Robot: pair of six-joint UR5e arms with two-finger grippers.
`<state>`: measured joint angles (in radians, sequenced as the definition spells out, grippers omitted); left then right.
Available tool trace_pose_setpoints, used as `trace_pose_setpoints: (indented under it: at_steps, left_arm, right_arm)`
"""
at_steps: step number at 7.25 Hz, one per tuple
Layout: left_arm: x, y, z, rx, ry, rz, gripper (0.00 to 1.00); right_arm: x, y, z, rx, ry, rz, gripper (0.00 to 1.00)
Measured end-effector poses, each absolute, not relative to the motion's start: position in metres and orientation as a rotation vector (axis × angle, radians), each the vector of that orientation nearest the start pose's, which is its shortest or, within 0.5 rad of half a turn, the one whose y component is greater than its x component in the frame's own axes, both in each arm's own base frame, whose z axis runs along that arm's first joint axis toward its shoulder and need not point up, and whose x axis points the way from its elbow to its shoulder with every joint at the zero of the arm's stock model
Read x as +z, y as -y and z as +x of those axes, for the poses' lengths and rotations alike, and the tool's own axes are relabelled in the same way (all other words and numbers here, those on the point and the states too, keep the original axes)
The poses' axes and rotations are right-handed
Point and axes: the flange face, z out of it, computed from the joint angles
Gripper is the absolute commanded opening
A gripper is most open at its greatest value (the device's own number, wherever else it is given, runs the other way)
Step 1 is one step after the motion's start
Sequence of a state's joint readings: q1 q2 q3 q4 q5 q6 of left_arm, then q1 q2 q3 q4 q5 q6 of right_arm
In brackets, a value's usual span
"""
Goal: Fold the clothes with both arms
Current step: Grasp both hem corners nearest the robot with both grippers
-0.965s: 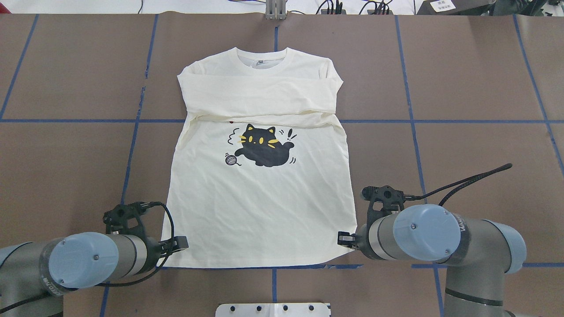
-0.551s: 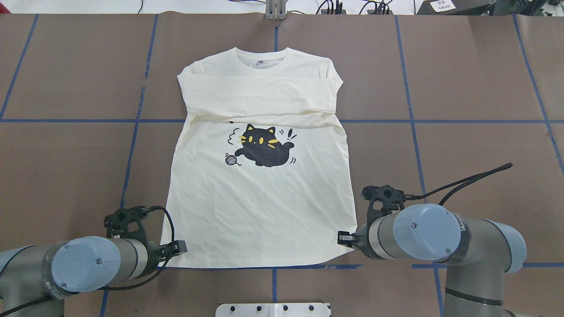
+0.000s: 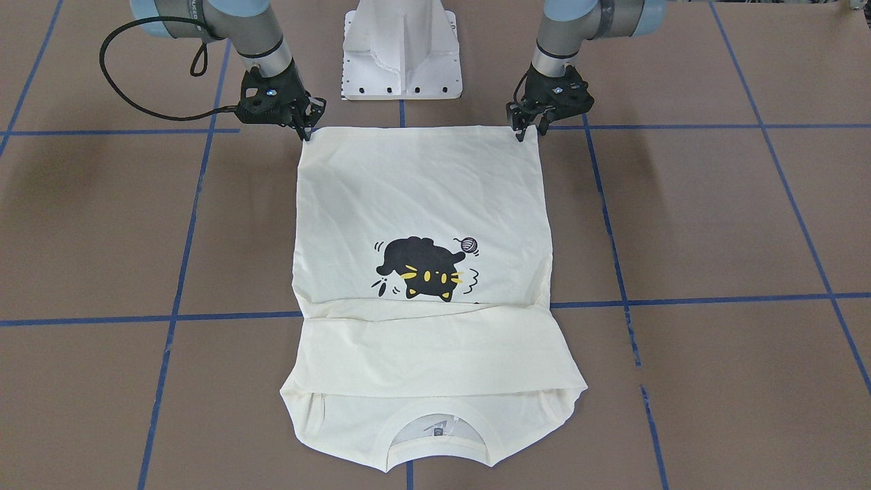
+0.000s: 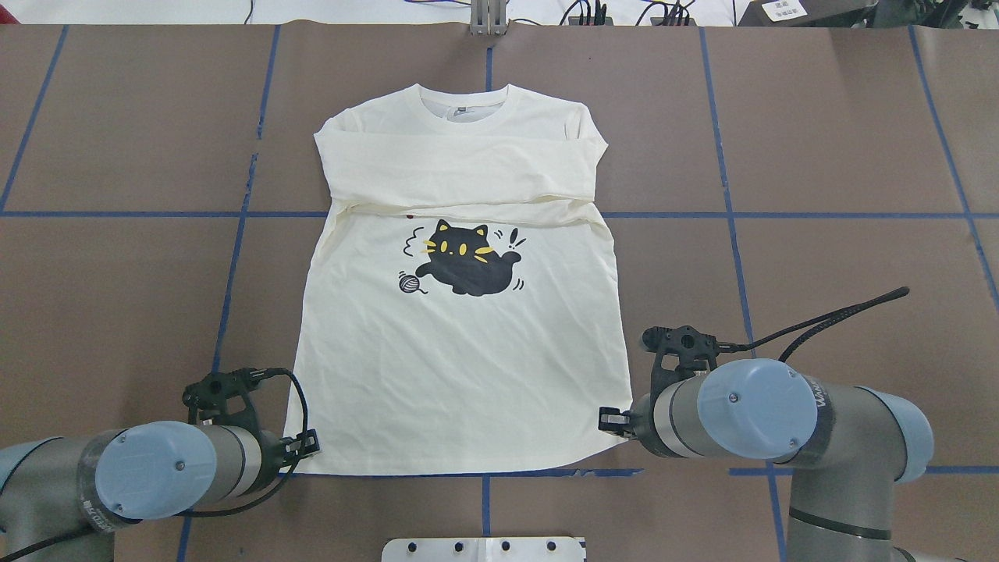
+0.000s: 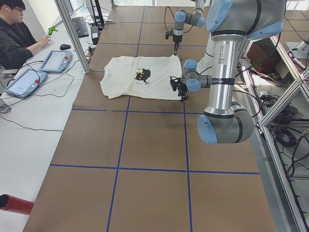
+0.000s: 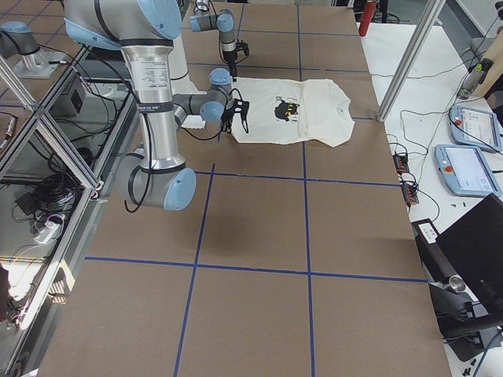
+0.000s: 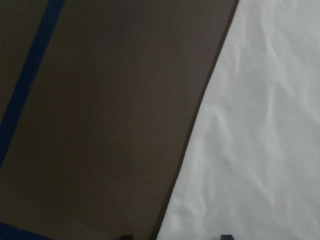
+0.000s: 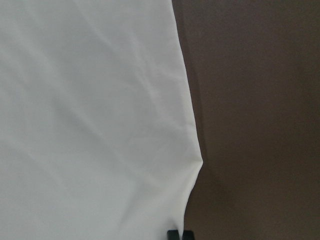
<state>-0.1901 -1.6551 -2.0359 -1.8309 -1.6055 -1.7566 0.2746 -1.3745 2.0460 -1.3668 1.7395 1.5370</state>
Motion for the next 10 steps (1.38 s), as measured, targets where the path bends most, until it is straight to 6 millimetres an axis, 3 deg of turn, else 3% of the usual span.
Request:
trace_pose_setpoints:
  at_steps: [1, 4, 8, 10]
  left_arm:
    - [0.377, 0.223, 0.477, -0.339, -0.811, -0.033, 0.32]
    - [0.374, 0.216, 0.479, -0.325, -0.811, -0.039, 0.00]
    - [0.359, 0.213, 0.472, -0.318, -0.831, -0.041, 0.00]
    - [0.329, 0.209, 0.449, -0.303, -0.830, -0.039, 0.00]
  right_arm:
    - [0.322, 0.256, -0.478, 0.152, 0.887, -0.022, 0.00]
    - [0.324, 0.258, -0.476, 0.154, 0.885, -0.024, 0.00]
    - [0.320, 0.260, -0.469, 0.150, 0.897, -0.047, 0.00]
    - [0.315, 0.253, -0.442, 0.136, 0.921, -0.089, 0.00]
